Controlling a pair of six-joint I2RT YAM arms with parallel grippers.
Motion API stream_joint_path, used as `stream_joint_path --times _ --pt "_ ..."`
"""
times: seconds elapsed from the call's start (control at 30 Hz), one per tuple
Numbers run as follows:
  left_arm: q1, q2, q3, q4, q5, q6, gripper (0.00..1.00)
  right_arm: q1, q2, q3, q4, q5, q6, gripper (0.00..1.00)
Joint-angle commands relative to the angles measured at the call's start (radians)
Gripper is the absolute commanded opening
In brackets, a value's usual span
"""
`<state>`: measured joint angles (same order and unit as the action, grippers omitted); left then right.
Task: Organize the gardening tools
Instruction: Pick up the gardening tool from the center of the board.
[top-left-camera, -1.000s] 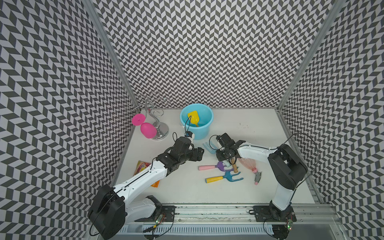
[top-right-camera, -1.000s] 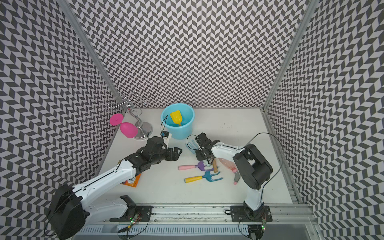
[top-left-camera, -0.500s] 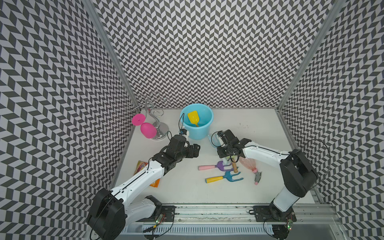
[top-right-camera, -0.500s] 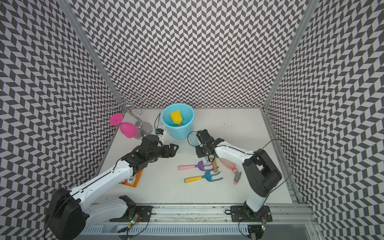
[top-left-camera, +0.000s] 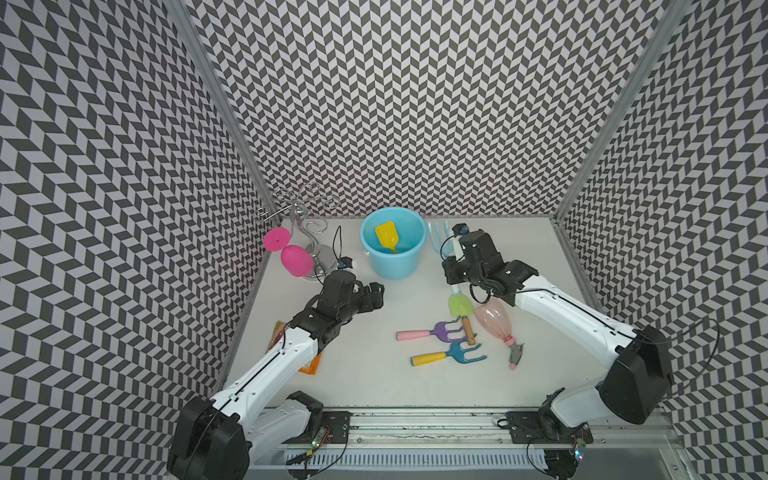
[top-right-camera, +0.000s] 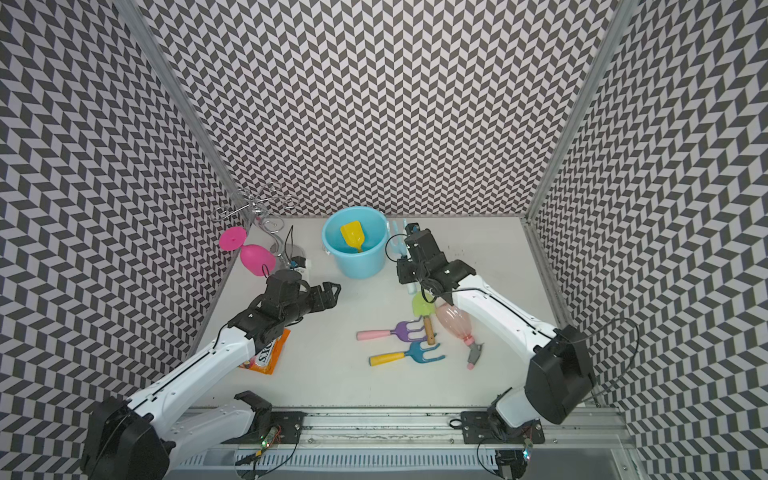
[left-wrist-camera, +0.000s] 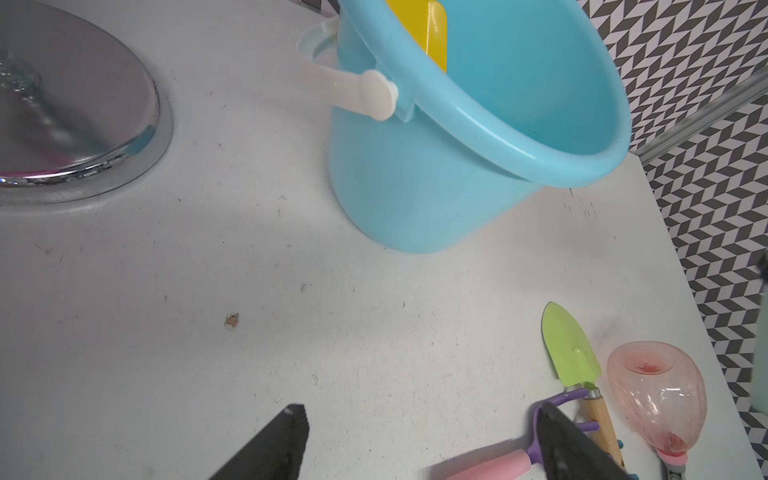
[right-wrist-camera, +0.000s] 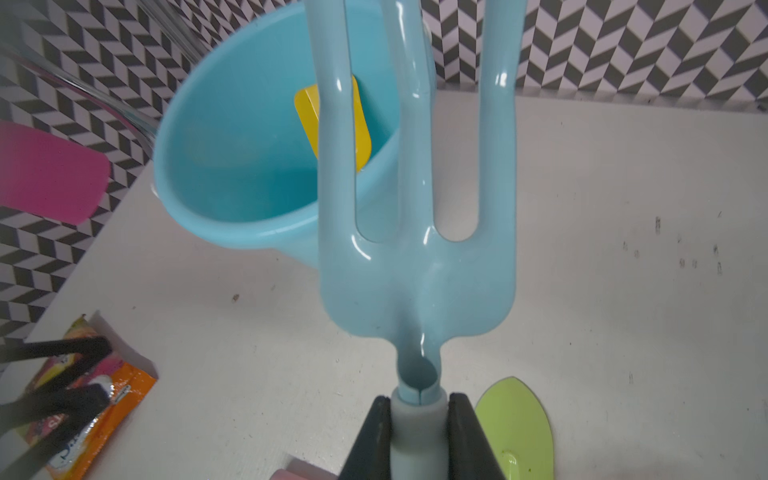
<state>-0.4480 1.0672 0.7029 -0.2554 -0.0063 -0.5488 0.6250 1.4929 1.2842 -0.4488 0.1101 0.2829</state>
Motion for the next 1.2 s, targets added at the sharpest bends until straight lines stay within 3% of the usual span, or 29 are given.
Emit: stream_joint_path --times 0.0,0.5,0.77,1.17 --pt "0.011 -0.026 -0.014 -0.008 -0.006 -0.013 0.88 -0.001 0.004 0.106 0.115 0.010 -0.016 0.20" --pt "0.018 -0.098 -0.031 -0.032 0.027 -0.011 0.89 0.007 0.528 0.757 0.172 -0.125 -0.050 0.20" --pt "0.017 -0.100 -0.023 -0.047 0.023 -0.001 0.89 0.010 0.670 0.799 0.268 -0.174 -0.043 0.20" --pt "0.019 -0.090 -0.013 -0.042 0.020 0.009 0.89 0.012 0.790 0.845 0.251 -0.181 -0.037 0.21"
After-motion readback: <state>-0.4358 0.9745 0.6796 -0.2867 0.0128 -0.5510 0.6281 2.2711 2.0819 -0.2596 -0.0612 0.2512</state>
